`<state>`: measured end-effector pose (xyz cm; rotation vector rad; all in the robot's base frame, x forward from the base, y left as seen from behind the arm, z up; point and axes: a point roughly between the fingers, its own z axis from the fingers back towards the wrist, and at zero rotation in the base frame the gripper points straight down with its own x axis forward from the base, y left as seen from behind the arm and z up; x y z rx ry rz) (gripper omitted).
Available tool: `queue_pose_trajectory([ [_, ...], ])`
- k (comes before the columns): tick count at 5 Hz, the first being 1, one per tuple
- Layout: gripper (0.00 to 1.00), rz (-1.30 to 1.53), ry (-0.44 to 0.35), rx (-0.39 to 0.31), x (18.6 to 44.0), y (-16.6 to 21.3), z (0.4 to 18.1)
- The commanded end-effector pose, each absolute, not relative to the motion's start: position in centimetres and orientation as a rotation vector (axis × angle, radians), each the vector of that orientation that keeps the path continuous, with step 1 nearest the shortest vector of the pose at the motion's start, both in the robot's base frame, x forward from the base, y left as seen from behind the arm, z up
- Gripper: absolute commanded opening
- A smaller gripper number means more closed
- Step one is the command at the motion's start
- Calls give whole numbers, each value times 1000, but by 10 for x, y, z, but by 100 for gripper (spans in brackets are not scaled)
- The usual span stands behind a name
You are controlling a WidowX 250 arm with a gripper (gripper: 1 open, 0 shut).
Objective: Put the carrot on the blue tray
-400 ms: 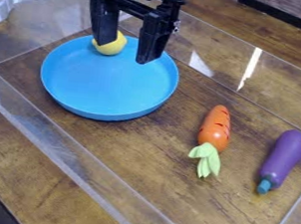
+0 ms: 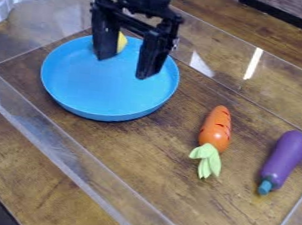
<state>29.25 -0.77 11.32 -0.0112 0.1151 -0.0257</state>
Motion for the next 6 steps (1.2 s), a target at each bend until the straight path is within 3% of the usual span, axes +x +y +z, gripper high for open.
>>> queue_pose_trajectory([
  [1, 100, -65, 81, -15, 299, -19, 117],
  [6, 100, -140, 81, -30, 314, -51, 95],
])
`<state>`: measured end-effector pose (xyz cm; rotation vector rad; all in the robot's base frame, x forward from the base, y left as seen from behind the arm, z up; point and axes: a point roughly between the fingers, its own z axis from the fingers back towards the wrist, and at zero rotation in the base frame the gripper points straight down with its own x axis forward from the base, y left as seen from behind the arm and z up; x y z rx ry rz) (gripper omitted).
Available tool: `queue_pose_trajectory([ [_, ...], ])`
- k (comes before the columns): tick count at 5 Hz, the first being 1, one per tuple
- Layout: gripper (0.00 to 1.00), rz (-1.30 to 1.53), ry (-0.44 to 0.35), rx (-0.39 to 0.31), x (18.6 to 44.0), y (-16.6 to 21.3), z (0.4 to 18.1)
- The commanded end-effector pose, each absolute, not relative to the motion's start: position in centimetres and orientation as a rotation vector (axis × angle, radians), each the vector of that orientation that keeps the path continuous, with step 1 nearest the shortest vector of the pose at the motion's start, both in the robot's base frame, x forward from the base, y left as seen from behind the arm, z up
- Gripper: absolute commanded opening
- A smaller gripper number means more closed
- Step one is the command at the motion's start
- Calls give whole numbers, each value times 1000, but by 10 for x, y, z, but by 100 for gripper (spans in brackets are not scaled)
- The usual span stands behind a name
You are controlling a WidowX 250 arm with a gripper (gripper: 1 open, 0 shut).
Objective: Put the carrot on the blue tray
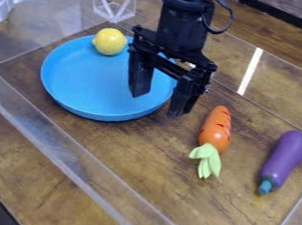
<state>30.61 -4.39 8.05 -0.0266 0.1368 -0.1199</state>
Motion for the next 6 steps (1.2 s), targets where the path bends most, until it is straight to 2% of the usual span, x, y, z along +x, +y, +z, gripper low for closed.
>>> queue_pose_trajectory([
  [1, 100, -147, 85, -32, 316, -55, 90],
  [6, 100, -177, 78, -25, 335, -77, 75],
])
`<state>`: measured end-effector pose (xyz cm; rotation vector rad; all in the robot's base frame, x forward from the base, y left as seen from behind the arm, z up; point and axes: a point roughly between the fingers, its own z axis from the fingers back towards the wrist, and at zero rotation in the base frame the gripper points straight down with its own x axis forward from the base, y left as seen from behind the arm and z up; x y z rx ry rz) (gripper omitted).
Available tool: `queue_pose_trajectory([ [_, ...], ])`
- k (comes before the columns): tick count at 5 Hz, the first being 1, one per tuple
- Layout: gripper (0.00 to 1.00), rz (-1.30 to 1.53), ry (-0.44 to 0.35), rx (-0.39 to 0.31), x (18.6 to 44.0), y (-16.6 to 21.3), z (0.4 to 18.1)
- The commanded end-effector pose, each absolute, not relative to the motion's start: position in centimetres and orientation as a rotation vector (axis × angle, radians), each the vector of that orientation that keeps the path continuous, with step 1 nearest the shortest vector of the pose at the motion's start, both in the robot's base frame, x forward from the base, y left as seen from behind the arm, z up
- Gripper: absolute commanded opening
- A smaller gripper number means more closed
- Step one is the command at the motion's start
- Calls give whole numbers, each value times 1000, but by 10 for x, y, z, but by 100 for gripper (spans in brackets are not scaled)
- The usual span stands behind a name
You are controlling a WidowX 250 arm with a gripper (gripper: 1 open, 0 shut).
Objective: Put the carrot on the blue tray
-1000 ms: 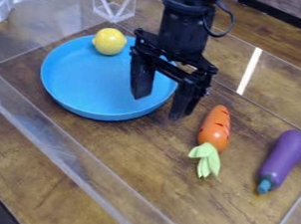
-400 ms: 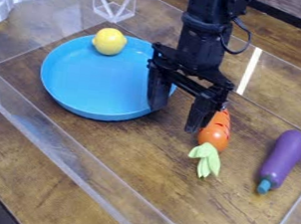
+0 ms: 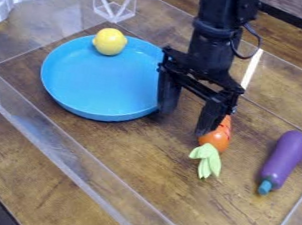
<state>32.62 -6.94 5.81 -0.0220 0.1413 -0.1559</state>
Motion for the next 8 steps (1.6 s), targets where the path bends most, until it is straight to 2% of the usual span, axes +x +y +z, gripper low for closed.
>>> queue_pose_trajectory([
  [1, 100, -177, 80, -23, 339, -81, 72],
  [6, 100, -176, 99, -14, 359, -98, 53],
  [7, 0, -178, 103, -14, 360, -99, 49],
  [8, 0, -182, 104, -12, 360, -99, 50],
])
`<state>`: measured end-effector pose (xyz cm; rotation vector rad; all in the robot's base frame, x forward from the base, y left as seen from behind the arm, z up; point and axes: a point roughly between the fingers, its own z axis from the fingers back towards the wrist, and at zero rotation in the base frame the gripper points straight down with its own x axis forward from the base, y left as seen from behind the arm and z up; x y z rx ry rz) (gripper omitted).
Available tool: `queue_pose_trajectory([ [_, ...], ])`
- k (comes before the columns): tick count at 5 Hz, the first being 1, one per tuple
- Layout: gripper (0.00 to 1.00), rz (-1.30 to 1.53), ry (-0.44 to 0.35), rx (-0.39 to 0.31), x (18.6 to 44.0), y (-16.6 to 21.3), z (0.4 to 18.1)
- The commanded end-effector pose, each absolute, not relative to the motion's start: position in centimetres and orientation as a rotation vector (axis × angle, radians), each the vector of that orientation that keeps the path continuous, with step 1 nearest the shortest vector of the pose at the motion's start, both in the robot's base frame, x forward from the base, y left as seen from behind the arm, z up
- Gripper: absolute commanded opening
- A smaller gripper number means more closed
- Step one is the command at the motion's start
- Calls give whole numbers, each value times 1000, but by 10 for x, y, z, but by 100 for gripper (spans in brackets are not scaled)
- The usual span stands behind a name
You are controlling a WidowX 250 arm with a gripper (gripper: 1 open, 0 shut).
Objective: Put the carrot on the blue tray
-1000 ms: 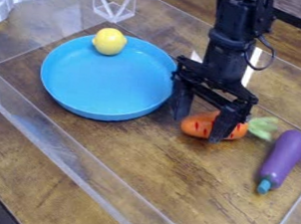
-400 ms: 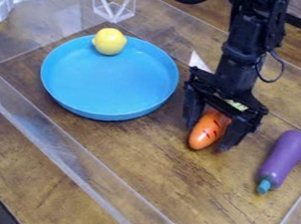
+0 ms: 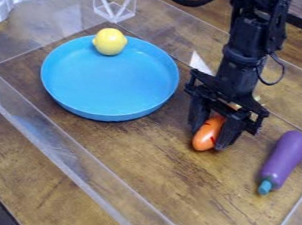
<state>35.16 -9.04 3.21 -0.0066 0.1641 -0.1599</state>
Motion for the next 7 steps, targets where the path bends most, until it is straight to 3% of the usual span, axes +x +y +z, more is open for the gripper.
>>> queue_pose_trajectory([
  [1, 0, -187, 101, -8, 359, -98, 55],
  [7, 0, -218, 92, 12, 351, -95, 84],
])
